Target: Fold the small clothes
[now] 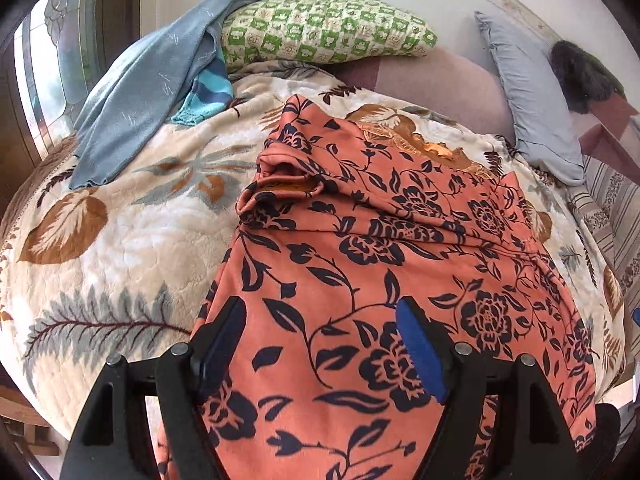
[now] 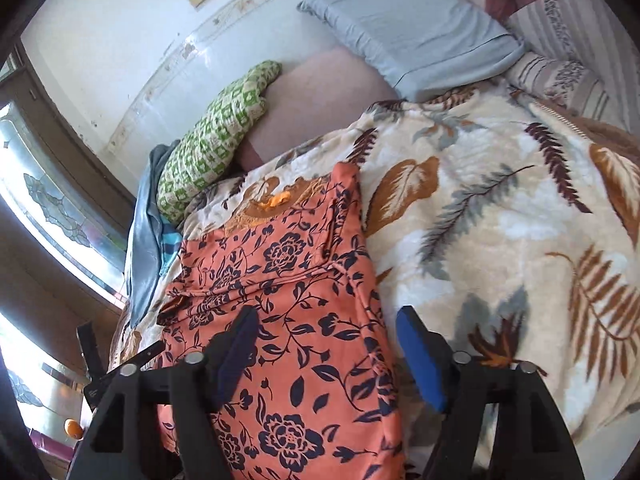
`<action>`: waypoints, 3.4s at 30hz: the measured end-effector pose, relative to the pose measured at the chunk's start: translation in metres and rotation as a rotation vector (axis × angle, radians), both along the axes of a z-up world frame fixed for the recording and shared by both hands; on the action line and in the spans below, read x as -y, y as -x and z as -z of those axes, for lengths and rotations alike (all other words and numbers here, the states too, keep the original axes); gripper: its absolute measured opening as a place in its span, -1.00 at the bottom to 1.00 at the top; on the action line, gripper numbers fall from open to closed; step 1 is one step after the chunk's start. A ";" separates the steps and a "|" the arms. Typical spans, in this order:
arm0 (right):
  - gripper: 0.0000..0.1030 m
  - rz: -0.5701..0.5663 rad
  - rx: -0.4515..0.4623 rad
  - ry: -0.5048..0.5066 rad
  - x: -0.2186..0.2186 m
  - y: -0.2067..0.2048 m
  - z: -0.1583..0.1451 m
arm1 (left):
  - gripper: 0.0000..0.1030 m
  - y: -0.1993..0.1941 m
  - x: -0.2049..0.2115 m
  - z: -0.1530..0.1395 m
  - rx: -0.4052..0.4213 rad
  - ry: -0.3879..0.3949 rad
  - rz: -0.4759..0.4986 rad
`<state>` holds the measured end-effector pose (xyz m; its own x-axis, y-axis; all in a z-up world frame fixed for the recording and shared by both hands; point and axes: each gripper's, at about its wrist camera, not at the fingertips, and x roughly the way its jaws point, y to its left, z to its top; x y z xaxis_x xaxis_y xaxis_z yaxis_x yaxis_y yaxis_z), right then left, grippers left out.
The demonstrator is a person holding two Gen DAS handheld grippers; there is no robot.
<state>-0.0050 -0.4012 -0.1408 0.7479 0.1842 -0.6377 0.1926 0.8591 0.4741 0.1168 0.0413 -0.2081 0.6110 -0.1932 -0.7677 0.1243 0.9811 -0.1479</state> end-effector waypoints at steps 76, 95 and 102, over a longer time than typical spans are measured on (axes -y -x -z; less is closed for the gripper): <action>-0.86 -0.247 -0.369 -0.170 -0.046 0.028 0.078 | -0.85 0.066 -0.105 0.025 -0.329 0.282 0.107; -0.86 -0.086 -0.050 -0.541 0.035 -0.161 -0.005 | -0.84 -0.147 -0.114 -0.061 -0.224 0.616 0.019; -0.86 0.039 -0.113 -0.608 0.073 -0.289 0.065 | -0.84 -0.277 -0.081 -0.018 -0.274 0.560 -0.026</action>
